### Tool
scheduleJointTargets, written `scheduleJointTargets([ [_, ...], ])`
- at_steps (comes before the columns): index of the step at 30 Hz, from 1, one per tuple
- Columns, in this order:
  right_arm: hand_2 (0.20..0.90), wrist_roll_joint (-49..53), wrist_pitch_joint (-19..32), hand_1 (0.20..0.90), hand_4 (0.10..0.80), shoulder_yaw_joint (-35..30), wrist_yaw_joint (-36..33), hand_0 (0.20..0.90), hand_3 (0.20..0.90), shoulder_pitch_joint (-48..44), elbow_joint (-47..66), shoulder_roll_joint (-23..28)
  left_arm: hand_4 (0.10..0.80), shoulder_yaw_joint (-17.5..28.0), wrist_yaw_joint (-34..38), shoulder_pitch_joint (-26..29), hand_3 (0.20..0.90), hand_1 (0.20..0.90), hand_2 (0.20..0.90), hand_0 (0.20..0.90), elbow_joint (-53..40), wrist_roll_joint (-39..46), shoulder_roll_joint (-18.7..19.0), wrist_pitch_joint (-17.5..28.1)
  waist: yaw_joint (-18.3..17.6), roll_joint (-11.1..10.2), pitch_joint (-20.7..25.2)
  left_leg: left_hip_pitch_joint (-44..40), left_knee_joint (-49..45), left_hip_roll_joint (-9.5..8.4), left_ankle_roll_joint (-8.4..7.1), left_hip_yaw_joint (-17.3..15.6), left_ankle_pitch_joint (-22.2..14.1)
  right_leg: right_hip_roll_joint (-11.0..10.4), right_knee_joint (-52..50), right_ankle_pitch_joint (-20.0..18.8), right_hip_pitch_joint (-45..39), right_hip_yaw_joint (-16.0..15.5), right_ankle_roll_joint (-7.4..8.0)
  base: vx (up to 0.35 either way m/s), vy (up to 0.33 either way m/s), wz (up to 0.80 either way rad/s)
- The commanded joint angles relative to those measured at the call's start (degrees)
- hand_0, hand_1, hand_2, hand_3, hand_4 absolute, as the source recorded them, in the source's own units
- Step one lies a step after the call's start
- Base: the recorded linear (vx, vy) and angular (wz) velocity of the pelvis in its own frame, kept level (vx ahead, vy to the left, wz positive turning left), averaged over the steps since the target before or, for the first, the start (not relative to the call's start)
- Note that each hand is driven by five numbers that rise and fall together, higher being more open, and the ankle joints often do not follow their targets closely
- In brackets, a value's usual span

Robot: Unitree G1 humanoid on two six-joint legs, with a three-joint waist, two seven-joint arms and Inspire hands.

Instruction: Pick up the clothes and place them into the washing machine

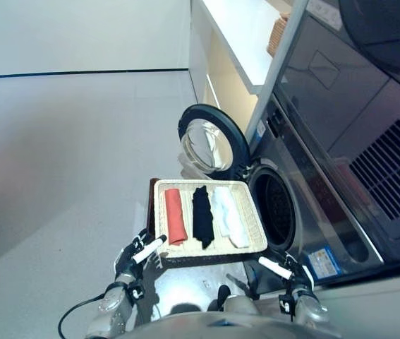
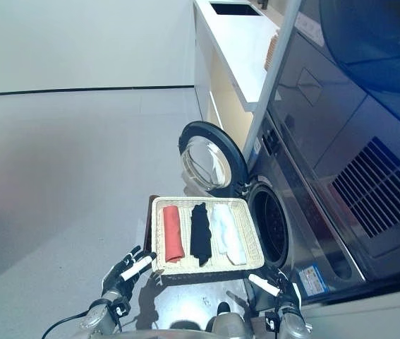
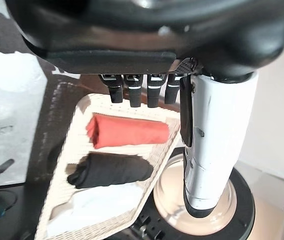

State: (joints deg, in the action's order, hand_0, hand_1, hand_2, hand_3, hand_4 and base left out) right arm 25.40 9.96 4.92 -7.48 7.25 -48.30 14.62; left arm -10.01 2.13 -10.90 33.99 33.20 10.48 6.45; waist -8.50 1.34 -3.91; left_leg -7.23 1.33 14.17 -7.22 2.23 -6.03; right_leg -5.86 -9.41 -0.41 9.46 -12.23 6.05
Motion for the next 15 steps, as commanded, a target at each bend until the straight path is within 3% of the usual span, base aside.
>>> scheduleJointTargets([
  [1,0.900,2.7,4.3,0.900,0.800,0.0,-1.0,0.900,0.900,-1.0,2.1,0.5,0.800,-0.4,0.2,1.6,0.900,0.900,0.900,0.900,-5.1,0.8,2.4,3.2,0.7,-1.8,-0.1,-4.3,-14.1,0.59,0.19,-0.5,13.5,1.2,1.9,-4.5,3.5,2.1,-0.58,0.145,-0.259,0.01],
  [4,0.900,2.7,4.4,0.900,0.800,0.0,-1.5,0.900,0.900,-0.8,2.0,1.0,0.800,-1.2,0.1,1.9,0.900,0.900,0.900,0.900,-5.6,1.1,2.3,2.8,1.8,-3.6,-1.5,1.0,-25.2,0.11,1.62,-0.5,17.0,2.3,2.5,-2.2,-0.8,2.7,-3.33,0.161,-0.272,0.07],
  [6,0.900,3.0,4.4,0.900,0.800,-0.3,-1.8,0.900,0.900,-1.1,1.6,1.2,0.800,-1.5,0.3,2.3,0.900,0.900,0.900,0.900,-5.7,1.2,2.3,2.7,2.5,-4.2,-2.3,3.5,-28.3,-0.22,2.16,-1.6,17.8,2.6,2.6,-1.1,-2.9,3.0,-4.00,0.144,-0.156,0.01],
  [8,0.900,3.6,4.5,0.900,0.800,-1.0,-2.5,0.900,0.900,-1.7,1.6,1.4,0.800,-1.7,0.7,2.7,0.900,0.900,0.900,0.900,-6.0,1.6,2.2,2.8,4.1,-5.2,-3.6,10.3,-28.1,-2.21,3.31,-2.4,14.3,1.6,3.2,-0.5,-5.3,4.0,-3.62,0.154,-0.060,0.01],
  [9,0.900,3.5,4.6,0.900,0.800,-1.0,-2.6,0.900,0.900,-2.1,1.4,1.6,0.800,-1.7,0.8,2.7,0.900,0.900,0.900,0.900,-6.0,1.7,2.4,2.8,5.2,-5.7,-4.4,13.6,-26.8,-3.10,3.84,-2.7,12.0,1.5,3.8,0.0,-6.7,4.7,-3.33,0.164,-0.003,0.20],
  [11,0.900,3.1,4.6,0.900,0.800,-0.5,-2.9,0.900,0.900,-2.5,1.1,1.8,0.800,-1.6,1.1,2.4,0.900,0.900,0.900,0.900,-5.6,1.9,2.4,3.0,6.4,-5.8,-5.0,17.1,-22.7,-3.16,3.30,-3.2,11.4,1.6,4.3,0.8,-8.3,5.8,-2.84,0.208,0.050,0.13],
  [12,0.900,2.9,4.7,0.900,0.800,-0.3,-3.1,0.900,0.900,-2.7,1.3,1.9,0.800,-1.5,1.3,2.1,0.900,0.900,0.900,0.900,-5.4,2.0,2.4,3.1,7.1,-5.3,-5.2,18.8,-17.0,-2.66,2.81,-4.0,12.2,1.9,4.6,1.6,-9.6,6.3,-2.40,0.375,0.147,-0.23],
  [13,0.900,2.5,4.6,0.900,0.800,-0.1,-3.1,0.900,0.900,-2.8,1.4,1.9,0.800,-1.2,1.3,1.7,0.900,0.900,0.900,0.900,-5.1,2.1,2.3,3.1,8.5,-4.0,-5.2,20.2,-8.9,-3.01,2.05,-3.7,15.3,2.9,5.4,2.6,-12.0,7.3,-1.99,0.412,0.159,-0.14],
  [15,0.900,1.9,4.6,0.900,0.800,-0.3,-2.9,0.900,0.900,-2.3,1.6,1.9,0.800,-0.9,1.0,1.3,0.900,0.900,0.900,0.900,-4.7,1.9,2.3,3.1,9.6,-3.2,-5.2,21.3,-4.0,-3.91,1.26,-3.5,19.1,3.5,6.2,3.9,-15.1,8.6,-1.68,0.364,0.131,0.08],
])
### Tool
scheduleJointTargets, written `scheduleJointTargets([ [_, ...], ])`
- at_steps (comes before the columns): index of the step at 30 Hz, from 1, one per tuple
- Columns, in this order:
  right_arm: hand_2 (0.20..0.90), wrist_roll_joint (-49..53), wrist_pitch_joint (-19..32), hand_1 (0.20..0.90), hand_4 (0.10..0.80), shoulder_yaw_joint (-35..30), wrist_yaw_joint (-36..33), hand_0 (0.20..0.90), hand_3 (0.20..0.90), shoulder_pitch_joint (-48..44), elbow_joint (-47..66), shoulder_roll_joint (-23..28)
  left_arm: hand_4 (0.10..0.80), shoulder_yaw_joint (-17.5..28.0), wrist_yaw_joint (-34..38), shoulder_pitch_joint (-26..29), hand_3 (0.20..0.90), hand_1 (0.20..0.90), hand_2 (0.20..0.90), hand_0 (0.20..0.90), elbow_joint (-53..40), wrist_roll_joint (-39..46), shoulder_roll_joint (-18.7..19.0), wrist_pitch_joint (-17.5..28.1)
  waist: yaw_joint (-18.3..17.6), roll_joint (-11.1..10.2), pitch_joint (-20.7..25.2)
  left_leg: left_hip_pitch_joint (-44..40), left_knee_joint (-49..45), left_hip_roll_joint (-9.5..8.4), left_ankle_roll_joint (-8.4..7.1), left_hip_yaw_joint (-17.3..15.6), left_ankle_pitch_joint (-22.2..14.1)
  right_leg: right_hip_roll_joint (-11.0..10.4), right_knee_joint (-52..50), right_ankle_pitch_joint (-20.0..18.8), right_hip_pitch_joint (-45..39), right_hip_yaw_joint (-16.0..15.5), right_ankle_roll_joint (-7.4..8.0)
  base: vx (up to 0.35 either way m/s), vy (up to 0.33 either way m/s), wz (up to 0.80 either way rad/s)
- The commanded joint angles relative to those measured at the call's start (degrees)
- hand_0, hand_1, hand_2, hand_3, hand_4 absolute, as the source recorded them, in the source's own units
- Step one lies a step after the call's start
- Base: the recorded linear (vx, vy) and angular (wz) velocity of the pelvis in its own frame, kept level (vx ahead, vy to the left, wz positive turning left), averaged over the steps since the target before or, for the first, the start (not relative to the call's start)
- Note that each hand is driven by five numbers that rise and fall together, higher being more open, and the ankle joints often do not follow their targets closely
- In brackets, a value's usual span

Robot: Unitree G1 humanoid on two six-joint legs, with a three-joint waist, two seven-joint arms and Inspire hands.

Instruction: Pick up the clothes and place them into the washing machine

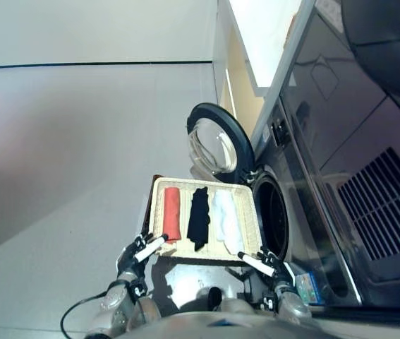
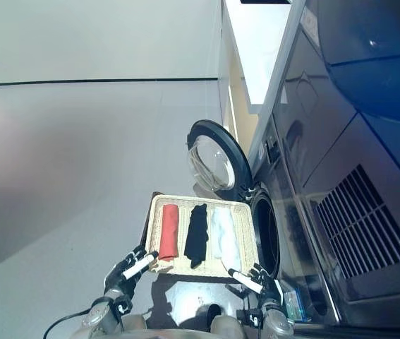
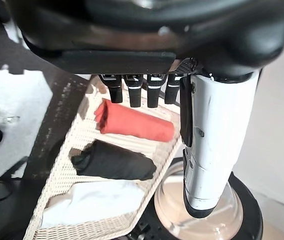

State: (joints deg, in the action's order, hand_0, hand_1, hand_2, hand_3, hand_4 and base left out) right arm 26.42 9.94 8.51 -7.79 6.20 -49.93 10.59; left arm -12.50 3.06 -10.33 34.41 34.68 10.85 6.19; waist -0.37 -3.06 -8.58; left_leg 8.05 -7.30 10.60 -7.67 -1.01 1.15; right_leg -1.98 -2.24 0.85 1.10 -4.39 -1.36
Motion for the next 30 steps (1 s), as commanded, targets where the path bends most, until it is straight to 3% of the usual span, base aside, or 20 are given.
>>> scheduleJointTargets([
  [1,0.900,0.7,4.6,0.900,0.800,-4.0,-2.6,0.900,0.900,-1.1,3.2,5.9,0.800,1.8,0.0,0.6,0.900,0.900,0.900,0.900,-4.7,0.3,1.8,3.3,1.6,1.3,-0.4,6.0,5.6,-0.74,1.50,-0.9,12.5,-0.5,-0.6,3.4,-8.0,1.1,5.90,0.276,0.117,-0.01],
  [6,0.900,0.8,4.4,0.900,0.800,-4.4,-2.3,0.900,0.900,-0.7,2.7,4.9,0.800,1.7,-0.1,0.6,0.900,0.900,0.900,0.900,-4.8,0.2,1.8,3.7,1.6,1.3,1.7,5.0,3.9,-2.81,2.90,-2.8,9.8,-3.2,0.1,5.5,-11.3,2.4,7.23,0.207,0.152,-0.61],
  [8,0.900,1.1,4.0,0.900,0.800,-4.6,-2.2,0.900,0.900,-1.8,1.4,4.0,0.800,1.9,0.2,1.3,0.900,0.900,0.900,0.900,-4.9,0.5,2.2,4.1,1.8,0.8,3.0,5.0,1.5,-4.65,4.51,-3.3,6.5,-6.1,-0.9,4.5,-11.3,3.3,9.03,0.230,0.180,-0.82],
  [9,0.900,1.1,4.0,0.900,0.800,-4.6,-2.2,0.900,0.900,-1.8,1.4,4.0,0.800,1.9,0.2,1.3,0.900,0.900,0.900,0.900,-4.9,0.5,2.2,4.1,1.9,0.7,3.0,5.0,1.4,-4.69,4.55,-3.4,6.4,-6.1,-0.9,4.6,-11.2,3.4,9.08,0.225,0.190,-0.47],
  [11,0.900,0.2,3.7,0.900,0.800,-3.7,-2.0,0.900,0.900,-2.9,1.8,3.8,0.800,2.5,0.6,1.5,0.900,0.900,0.900,0.900,-5.5,0.9,2.8,4.5,2.0,0.3,3.6,4.6,0.8,-6.09,5.66,-5.0,4.9,-8.3,-2.1,1.8,-10.4,4.4,10.48,0.157,0.169,-0.34],
  [16,0.900,-0.2,3.4,0.900,0.800,-2.9,-1.7,0.900,0.900,-3.8,2.4,3.1,0.800,2.6,1.1,2.0,0.900,0.900,0.900,0.900,-5.4,0.7,3.2,5.0,2.1,-0.3,4.6,3.7,0.7,-8.21,7.06,-6.4,2.6,-11.1,-3.2,-3.1,-9.2,4.9,12.17,0.127,0.169,-0.21],
  [17,0.900,-0.6,3.1,0.900,0.800,-2.7,-1.8,0.900,0.900,-4.4,2.0,3.0,0.800,2.5,1.2,2.3,0.900,0.900,0.900,0.900,-5.5,0.7,3.4,4.7,2.1,-0.3,4.7,2.4,0.1,-9.71,8.56,-6.8,0.4,-12.8,-8.4,-7.4,-7.0,4.4,12.82,0.096,0.158,-0.06],
  [18,0.900,-0.6,3.1,0.900,0.800,-2.7,-1.8,0.900,0.900,-4.4,2.0,3.0,0.800,2.5,1.2,2.3,0.900,0.900,0.900,0.900,-5.5,0.7,3.4,4.7,2.2,-0.3,4.7,2.3,0.1,-9.73,8.60,-6.9,0.3,-12.9,-8.5,-7.3,-6.9,4.4,12.86,0.128,0.219,-0.12],
  [22,0.900,-0.8,2.9,0.900,0.800,-2.9,-1.8,0.900,0.900,-4.4,4.2,3.1,0.800,3.2,1.0,1.6,0.900,0.900,0.900,0.900,-6.5,0.0,4.1,4.0,1.0,0.9,3.1,-2.8,1.2,-10.86,11.16,-6.5,-1.5,-13.8,-19.4,-13.3,-2.3,2.8,10.93,0.086,0.178,-0.12],
  [26,0.900,-0.8,2.7,0.900,0.800,-3.2,-1.9,0.900,0.900,-3.8,4.5,2.9,0.800,4.0,0.9,1.2,0.900,0.900,0.900,0.900,-6.8,-0.1,4.3,3.9,0.4,1.2,2.7,-4.8,1.6,-10.62,11.06,-6.4,-2.5,-15.3,-18.7,-12.0,-0.7,-0.1,10.61,0.087,0.047,0.05],
  [30,0.900,-0.7,2.6,0.900,0.800,-3.8,-2.1,0.900,0.900,-4.4,4.3,3.2,0.800,4.3,1.0,1.4,0.900,0.900,0.900,0.900,-7.0,0.2,4.2,4.2,-0.9,0.7,1.6,-6.4,1.6,-10.01,9.12,-4.6,-4.2,-16.8,-7.7,-9.3,2.4,-2.0,11.59,0.120,-0.095,-0.04],
])
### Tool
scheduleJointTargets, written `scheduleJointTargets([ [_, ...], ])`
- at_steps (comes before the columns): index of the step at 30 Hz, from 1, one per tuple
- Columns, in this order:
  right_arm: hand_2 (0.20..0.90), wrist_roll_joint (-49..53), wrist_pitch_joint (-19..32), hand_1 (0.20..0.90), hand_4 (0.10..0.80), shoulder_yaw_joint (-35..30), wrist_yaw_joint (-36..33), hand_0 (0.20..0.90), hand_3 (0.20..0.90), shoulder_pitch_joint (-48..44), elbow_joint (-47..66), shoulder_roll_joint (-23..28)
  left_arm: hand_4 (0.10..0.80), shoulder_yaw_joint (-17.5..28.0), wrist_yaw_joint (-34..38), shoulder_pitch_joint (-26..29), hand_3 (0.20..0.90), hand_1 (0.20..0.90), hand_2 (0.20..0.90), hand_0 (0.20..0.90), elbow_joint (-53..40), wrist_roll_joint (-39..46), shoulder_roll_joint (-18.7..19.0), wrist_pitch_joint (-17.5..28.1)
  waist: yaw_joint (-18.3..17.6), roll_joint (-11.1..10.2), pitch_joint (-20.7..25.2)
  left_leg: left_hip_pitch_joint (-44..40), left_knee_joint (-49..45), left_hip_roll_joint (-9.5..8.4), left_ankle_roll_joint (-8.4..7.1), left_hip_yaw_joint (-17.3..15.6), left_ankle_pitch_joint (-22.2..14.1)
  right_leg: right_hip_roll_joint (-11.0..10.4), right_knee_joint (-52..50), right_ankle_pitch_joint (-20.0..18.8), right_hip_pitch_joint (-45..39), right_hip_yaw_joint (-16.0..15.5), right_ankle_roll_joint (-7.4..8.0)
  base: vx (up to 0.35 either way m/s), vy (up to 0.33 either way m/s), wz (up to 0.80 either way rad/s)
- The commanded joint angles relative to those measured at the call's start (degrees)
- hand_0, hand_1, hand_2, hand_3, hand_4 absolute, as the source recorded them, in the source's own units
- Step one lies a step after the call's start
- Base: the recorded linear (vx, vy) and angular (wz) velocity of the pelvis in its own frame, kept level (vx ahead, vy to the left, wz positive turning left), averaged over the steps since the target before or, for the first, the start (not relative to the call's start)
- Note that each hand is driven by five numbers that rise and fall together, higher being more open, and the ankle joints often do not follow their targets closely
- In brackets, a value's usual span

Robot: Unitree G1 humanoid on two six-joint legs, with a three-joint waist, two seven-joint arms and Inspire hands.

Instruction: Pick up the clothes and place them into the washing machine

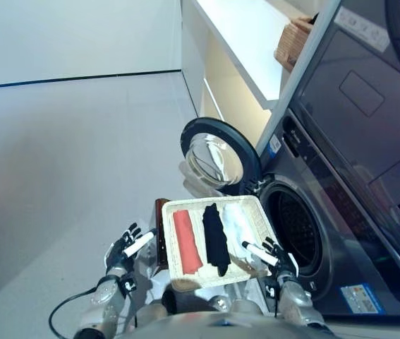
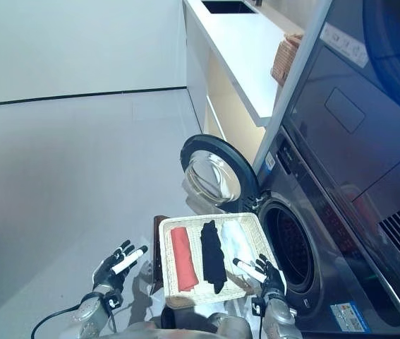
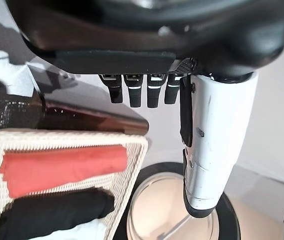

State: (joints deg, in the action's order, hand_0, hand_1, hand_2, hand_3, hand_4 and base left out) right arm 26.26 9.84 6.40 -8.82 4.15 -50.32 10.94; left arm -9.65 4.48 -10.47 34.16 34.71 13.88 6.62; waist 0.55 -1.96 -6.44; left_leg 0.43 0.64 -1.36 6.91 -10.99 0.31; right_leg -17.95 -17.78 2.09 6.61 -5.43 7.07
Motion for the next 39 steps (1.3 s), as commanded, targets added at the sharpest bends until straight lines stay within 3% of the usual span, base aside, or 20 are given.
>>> scheduleJointTargets([
  [1,0.900,-0.5,2.7,0.900,0.800,-1.6,-1.0,0.900,0.900,-2.7,4.6,2.9,0.800,1.6,-0.4,1.6,0.900,0.900,0.900,0.900,-6.6,0.2,1.2,3.8,-2.0,-0.8,-1.0,0.9,-6.6,1.98,-5.87,5.8,-3.8,-1.2,10.1,-11.1,-3.0,-0.9,3.68,0.105,-0.128,-0.08],
  [4,0.900,-1.2,2.5,0.900,0.800,-1.1,-1.0,0.900,0.900,-3.1,5.1,3.1,0.800,2.4,-0.1,0.9,0.900,0.900,0.900,0.900,-7.0,0.4,1.0,4.0,-2.2,-2.0,-1.8,-0.5,-6.2,2.00,-6.65,6.8,-4.7,-1.4,13.9,-14.1,-1.2,-0.1,5.30,0.103,-0.116,0.13],
  [8,0.900,-2.6,2.1,0.900,0.800,0.2,-0.6,0.900,0.900,-3.6,6.8,3.4,0.800,4.2,0.5,0.0,0.900,0.900,0.900,0.900,-6.4,1.6,0.3,4.2,-1.9,-3.0,-2.7,-1.6,-5.7,2.62,-7.49,7.8,-5.3,-0.9,14.3,-15.4,0.9,0.3,5.85,0.063,-0.128,0.29],
  [12,0.900,-4.1,2.3,0.900,0.800,1.1,-1.4,0.900,0.900,-4.4,5.6,4.1,0.800,3.9,0.7,0.2,0.900,0.900,0.900,0.900,-7.0,4.6,-0.5,4.4,-1.0,-3.9,-4.5,1.8,-9.0,4.52,-9.35,9.5,-6.2,0.4,14.2,-12.1,2.1,-0.9,5.11,-0.034,-0.208,0.07],
  [13,0.900,-4.4,2.5,0.900,0.800,1.6,-1.6,0.900,0.900,-5.0,5.1,5.0,0.800,3.0,0.1,0.6,0.900,0.900,0.900,0.900,-8.1,5.0,-0.3,4.7,-1.0,-4.0,-5.8,6.3,-16.2,5.25,-9.96,11.3,-7.4,0.9,13.3,-10.9,2.3,-2.2,3.90,-0.070,-0.293,0.40],
  [14,0.900,-4.7,2.7,0.900,0.800,1.9,-1.6,0.900,0.900,-5.6,4.1,5.8,0.800,2.5,-0.3,0.7,0.900,0.900,0.900,0.900,-9.0,4.7,0.0,4.9,-0.5,-3.8,-6.9,9.2,-21.1,5.05,-10.53,13.7,-7.0,1.2,13.0,-10.8,2.5,-2.7,3.32,-0.059,-0.219,0.57],
  [15,0.900,-4.7,2.8,0.900,0.800,1.8,-1.6,0.900,0.900,-5.7,4.0,5.8,0.800,2.5,-0.3,0.7,0.900,0.900,0.900,0.900,-9.0,4.7,0.0,4.9,-0.7,-3.6,-6.9,9.8,-21.8,5.15,-10.57,14.1,-7.3,1.3,13.0,-10.8,2.6,-3.0,3.29,-0.166,-0.058,0.56],
  [16,0.900,-5.9,2.9,0.900,0.800,2.8,-3.1,0.900,0.900,-8.8,1.2,7.5,0.800,1.0,-0.3,1.5,0.900,0.900,0.900,0.900,-9.4,5.2,0.5,5.0,-0.3,-2.8,-8.0,13.0,-18.5,7.59,-11.91,16.2,-5.1,1.2,13.7,-10.5,3.0,-3.9,3.80,-0.142,0.070,0.43],
  [17,0.900,-5.9,2.7,0.900,0.800,3.2,-3.7,0.900,0.900,-10.6,-0.3,7.9,0.800,0.1,-0.3,1.7,0.900,0.900,0.900,0.900,-9.3,5.5,0.3,5.0,-0.4,-2.1,-7.4,12.7,-14.7,9.60,-12.72,16.2,-2.9,1.2,14.7,-10.4,3.2,-4.2,4.36,-0.132,0.059,0.33],
  [18,0.900,-5.9,2.7,0.900,0.800,3.2,-3.6,0.900,0.900,-10.7,-0.5,7.9,0.800,0.1,-0.3,1.7,0.900,0.900,0.900,0.900,-9.3,5.5,0.2,5.0,-0.4,-2.0,-7.4,12.3,-14.1,9.80,-12.85,16.2,-2.6,1.4,14.8,-10.4,3.1,-4.3,4.26,-0.062,0.154,0.35],
  [19,0.900,-5.5,2.5,0.900,0.800,2.8,-4.4,0.900,0.900,-12.9,-2.1,8.5,0.800,-1.4,-0.1,2.8,0.900,0.900,0.900,0.900,-8.4,4.7,0.6,5.1,-0.3,-1.2,-8.1,13.7,-12.2,11.26,-13.60,15.9,-1.0,-0.2,14.5,-10.6,4.6,-3.8,4.91,-0.075,0.155,0.28],
  [24,0.900,-5.8,1.9,0.900,0.800,2.4,-8.1,0.900,0.900,-21.9,-9.8,10.3,0.800,-3.8,0.2,6.5,0.900,0.900,0.900,0.900,-10.1,2.9,3.6,5.9,0.3,0.8,-10.9,19.6,-15.6,8.11,-12.90,12.4,-2.5,-4.7,11.9,-12.5,10.6,-3.8,5.07,-0.137,0.134,-0.01],
  [28,0.900,-6.7,0.8,0.900,0.800,1.9,-10.0,0.900,0.900,-28.6,-16.3,12.0,0.800,-4.1,0.6,7.0,0.900,0.900,0.900,0.900,-12.2,2.7,4.5,6.3,1.7,2.3,-11.4,22.7,-17.2,7.66,-13.06,11.5,-3.1,-6.1,11.6,-13.3,12.8,-4.7,5.32,-0.059,0.048,0.01],
  [32,0.900,-8.7,0.0,0.900,0.800,1.5,-11.1,0.900,0.900,-31.0,-18.7,15.0,0.800,-6.5,0.0,8.9,0.900,0.900,0.900,0.900,-13.6,2.8,5.1,6.4,1.1,4.2,-12.3,28.0,-21.7,8.62,-14.15,10.1,-3.9,-8.0,7.0,-11.3,17.1,-4.4,5.42,-0.049,0.005,0.14],
  [39,0.900,-11.4,-1.6,0.900,0.800,2.4,-12.4,0.900,0.900,-36.4,-22.2,17.8,0.800,-10.2,-0.4,9.2,0.900,0.900,0.900,0.900,-15.4,2.6,6.0,5.7,2.1,5.8,-12.7,33.7,-28.1,7.99,-13.49,12.0,-5.9,-8.7,-0.6,-7.9,22.6,-3.4,4.83,-0.029,0.002,0.29],
])
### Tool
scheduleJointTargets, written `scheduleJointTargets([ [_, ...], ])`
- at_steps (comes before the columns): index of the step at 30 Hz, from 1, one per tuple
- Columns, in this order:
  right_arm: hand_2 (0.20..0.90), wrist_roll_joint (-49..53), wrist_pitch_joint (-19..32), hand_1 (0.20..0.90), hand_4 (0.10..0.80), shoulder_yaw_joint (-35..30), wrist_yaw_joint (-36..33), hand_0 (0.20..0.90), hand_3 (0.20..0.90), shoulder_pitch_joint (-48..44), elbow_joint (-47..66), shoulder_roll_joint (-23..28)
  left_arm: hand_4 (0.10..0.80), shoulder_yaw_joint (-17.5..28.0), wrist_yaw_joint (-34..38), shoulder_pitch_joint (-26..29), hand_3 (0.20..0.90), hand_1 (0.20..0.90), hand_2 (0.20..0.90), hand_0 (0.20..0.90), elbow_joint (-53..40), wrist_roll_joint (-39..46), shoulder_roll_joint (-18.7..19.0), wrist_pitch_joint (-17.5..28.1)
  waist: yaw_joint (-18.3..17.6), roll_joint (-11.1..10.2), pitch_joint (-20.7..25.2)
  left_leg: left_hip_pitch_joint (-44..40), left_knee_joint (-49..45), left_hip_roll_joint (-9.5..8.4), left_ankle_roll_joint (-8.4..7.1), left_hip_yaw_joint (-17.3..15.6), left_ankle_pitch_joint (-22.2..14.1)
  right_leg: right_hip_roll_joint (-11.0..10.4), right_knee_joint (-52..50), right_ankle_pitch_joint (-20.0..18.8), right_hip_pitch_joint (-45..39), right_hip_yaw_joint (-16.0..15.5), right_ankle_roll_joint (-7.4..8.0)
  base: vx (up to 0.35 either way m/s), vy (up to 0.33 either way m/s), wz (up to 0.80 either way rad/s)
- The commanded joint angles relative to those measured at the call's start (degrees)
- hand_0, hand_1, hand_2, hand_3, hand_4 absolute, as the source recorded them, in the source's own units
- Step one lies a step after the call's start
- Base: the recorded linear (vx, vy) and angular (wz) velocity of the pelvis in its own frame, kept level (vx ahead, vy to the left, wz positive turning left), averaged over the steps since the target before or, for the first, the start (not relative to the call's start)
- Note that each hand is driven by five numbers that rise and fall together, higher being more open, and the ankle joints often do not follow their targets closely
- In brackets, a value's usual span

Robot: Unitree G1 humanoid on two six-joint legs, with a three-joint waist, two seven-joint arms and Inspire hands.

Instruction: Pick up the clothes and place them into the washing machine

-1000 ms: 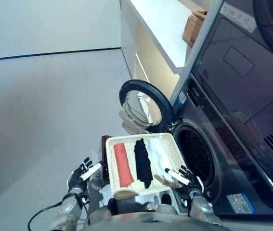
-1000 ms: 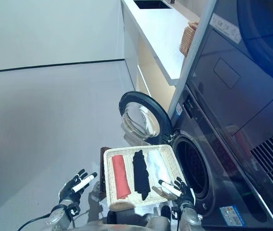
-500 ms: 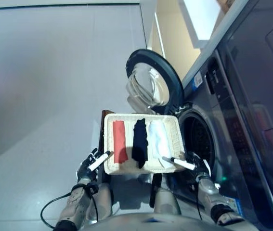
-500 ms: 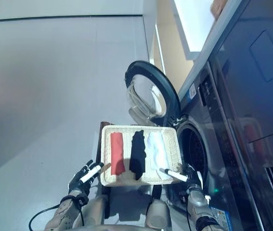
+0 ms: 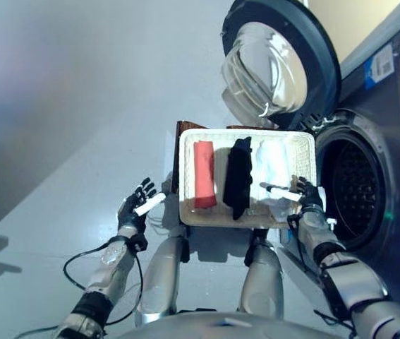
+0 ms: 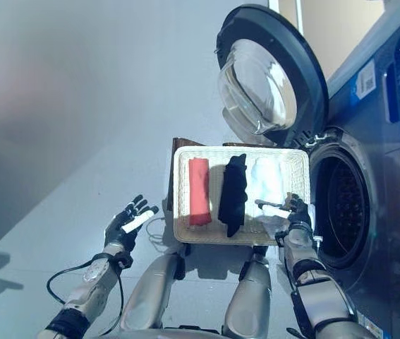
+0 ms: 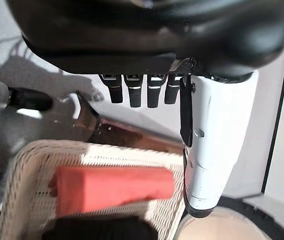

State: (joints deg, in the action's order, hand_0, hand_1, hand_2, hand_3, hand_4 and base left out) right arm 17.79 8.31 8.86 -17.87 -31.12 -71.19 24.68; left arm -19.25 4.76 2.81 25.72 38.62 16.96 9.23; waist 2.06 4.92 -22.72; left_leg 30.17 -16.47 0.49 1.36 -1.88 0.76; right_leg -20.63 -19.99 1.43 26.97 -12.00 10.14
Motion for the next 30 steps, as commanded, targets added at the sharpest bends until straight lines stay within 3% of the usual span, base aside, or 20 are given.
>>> scheduleJointTargets([
  [1,0.900,-3.7,-0.4,0.900,0.800,0.2,-3.5,0.900,0.900,-2.0,-2.6,4.4,0.800,-0.9,-0.7,-3.8,0.900,0.900,0.900,0.900,-7.2,-1.3,3.0,3.1,0.9,-0.8,3.6,4.8,-11.7,6.00,-7.81,3.1,-6.6,-6.1,0.6,-7.0,3.0,3.3,1.75,-0.037,0.017,0.09],
  [9,0.900,-10.3,-4.3,0.900,0.800,2.4,-3.0,0.900,0.900,-5.5,-10.1,6.4,0.800,-2.0,-1.6,-2.5,0.900,0.900,0.900,0.900,-10.1,0.2,3.9,2.8,3.7,1.9,2.5,11.8,-17.7,4.02,-6.57,5.6,-7.9,-7.2,-7.6,-3.1,9.0,4.4,1.22,-0.032,0.014,0.11],
  [10,0.900,-10.4,-4.7,0.900,0.800,2.2,-3.1,0.900,0.900,-5.6,-10.4,6.3,0.800,-2.0,-1.6,-2.5,0.900,0.900,0.900,0.900,-10.5,0.3,3.9,2.7,4.1,2.5,2.4,12.3,-19.4,4.10,-6.66,5.9,-10.3,-7.0,-10.2,-0.5,9.7,5.1,1.75,0.059,-0.002,0.32],
  [13,0.900,-10.2,-5.2,0.900,0.800,1.1,-3.1,0.900,0.900,-5.8,-11.2,5.8,0.800,-2.0,-1.4,-2.8,0.900,0.900,0.900,0.900,-10.5,0.0,3.4,2.4,4.9,3.3,2.5,14.6,-21.8,3.57,-6.30,6.0,-11.1,-7.3,-12.9,0.9,12.1,5.7,1.37,0.025,0.030,0.23],
  [18,0.900,-19.0,-9.3,0.900,0.800,5.3,-4.0,0.900,0.900,-7.6,-14.4,4.2,0.800,-2.6,-0.9,-3.7,0.900,0.900,0.900,0.900,-10.7,-0.7,3.6,2.0,6.4,4.2,2.2,18.1,-25.2,2.96,-5.62,6.2,-12.1,-7.9,-17.0,2.3,15.8,6.4,1.16,0.004,0.036,0.01],
  [24,0.900,-24.4,-13.5,0.900,0.800,5.7,-2.1,0.900,0.900,-8.1,-17.7,4.5,0.800,-2.5,-0.7,-4.4,0.900,0.900,0.900,0.900,-14.8,-1.6,4.6,1.4,7.5,5.4,2.2,21.9,-28.4,1.71,-5.03,6.4,-13.0,-8.6,-20.7,3.9,19.4,8.1,1.00,-0.012,0.015,0.08],
  [26,0.661,-25.2,-14.1,0.661,0.629,5.1,-1.3,0.661,0.661,-7.9,-17.9,5.5,0.800,-2.2,-1.1,-4.8,0.900,0.900,0.900,0.900,-16.0,-1.7,4.9,1.3,7.7,5.9,2.1,23.5,-29.9,0.90,-4.74,6.7,-13.2,-9.0,-22.3,4.5,20.7,8.8,0.83,-0.032,0.003,0.07],
  [27,0.200,-25.7,-14.5,0.200,0.300,4.9,-0.9,0.200,0.200,-7.8,-18.1,6.1,0.800,-2.2,-1.3,-4.8,0.900,0.900,0.900,0.900,-16.5,-1.6,5.1,1.2,7.7,6.2,2.2,24.6,-30.9,0.29,-4.51,6.9,-13.5,-9.5,-23.8,5.1,21.8,9.5,0.83,-0.022,-0.002,0.12],
  [30,0.200,-26.7,-15.2,0.200,0.300,4.6,-0.2,0.200,0.200,-7.5,-18.5,7.3,0.800,-1.9,-1.6,-5.3,0.900,0.900,0.900,0.900,-16.9,-1.9,5.2,0.9,8.1,6.5,2.4,25.1,-31.7,0.07,-4.35,7.0,-13.9,-10.0,-25.2,5.7,22.8,9.9,0.63,0.008,0.012,0.32],
])
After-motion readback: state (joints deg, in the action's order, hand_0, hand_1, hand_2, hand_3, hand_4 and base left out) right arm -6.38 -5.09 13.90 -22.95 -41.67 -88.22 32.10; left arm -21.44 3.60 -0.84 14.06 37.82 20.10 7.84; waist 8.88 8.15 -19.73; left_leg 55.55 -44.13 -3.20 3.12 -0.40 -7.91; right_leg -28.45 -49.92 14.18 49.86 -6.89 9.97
